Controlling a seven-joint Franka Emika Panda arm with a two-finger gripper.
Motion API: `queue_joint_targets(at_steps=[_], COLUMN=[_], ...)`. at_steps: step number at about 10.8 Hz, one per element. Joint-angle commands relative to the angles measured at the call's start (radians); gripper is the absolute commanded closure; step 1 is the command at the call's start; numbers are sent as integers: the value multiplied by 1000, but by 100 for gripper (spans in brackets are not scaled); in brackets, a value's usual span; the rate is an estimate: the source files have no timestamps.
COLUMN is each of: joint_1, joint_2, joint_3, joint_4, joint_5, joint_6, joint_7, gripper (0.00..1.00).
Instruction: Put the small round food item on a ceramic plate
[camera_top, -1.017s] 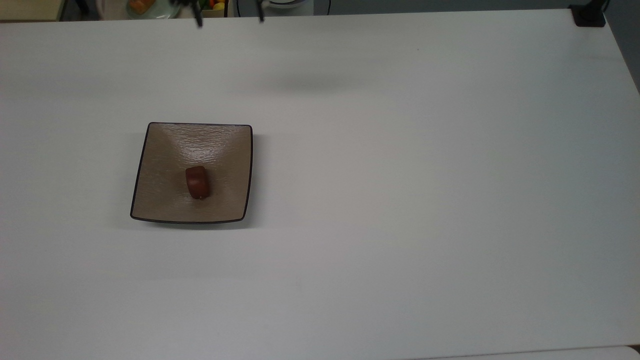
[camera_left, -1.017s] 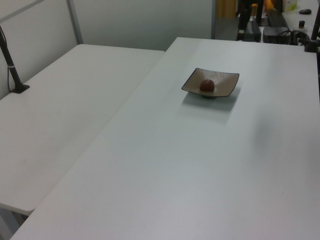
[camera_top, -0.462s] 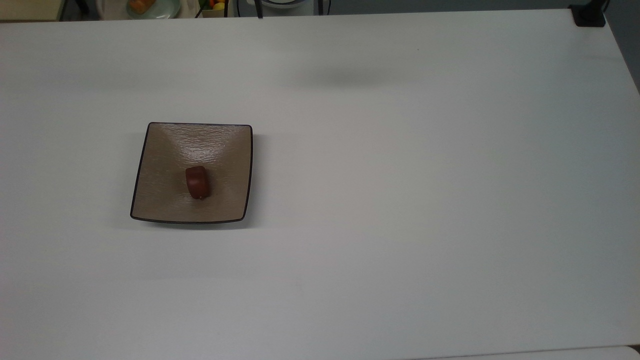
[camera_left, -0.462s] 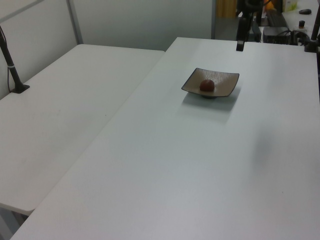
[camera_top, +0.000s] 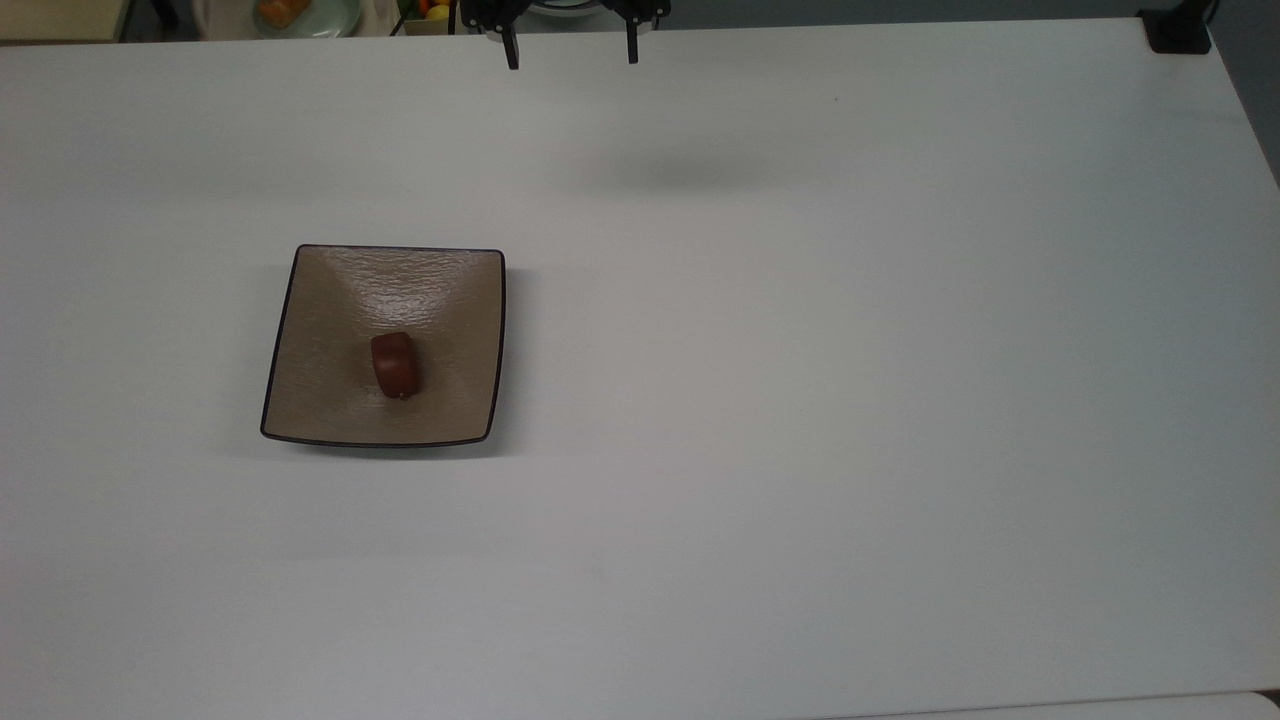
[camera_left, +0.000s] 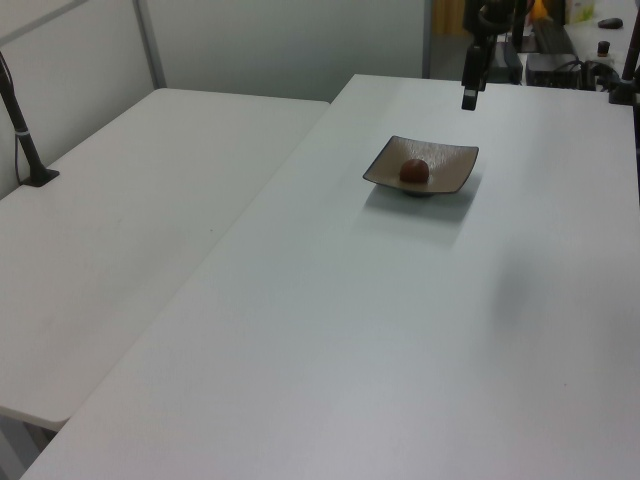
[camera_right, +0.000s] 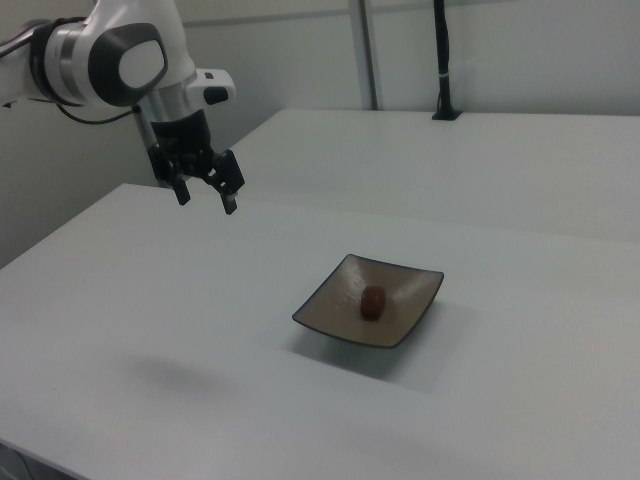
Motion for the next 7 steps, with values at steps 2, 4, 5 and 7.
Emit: queue_joint_targets(at_steps=[2, 4, 5, 7], joint_1=[-5, -5, -4, -5], joint_2=[6, 5, 6, 6], joint_3=[5, 8, 5, 5], joint_4=[-14, -14, -14, -14], joint_5=[-1, 0, 0, 0], joint_6=[26, 25, 25, 26], joint_7=[-160, -162, -160, -159], gripper=[0, 0, 0, 0])
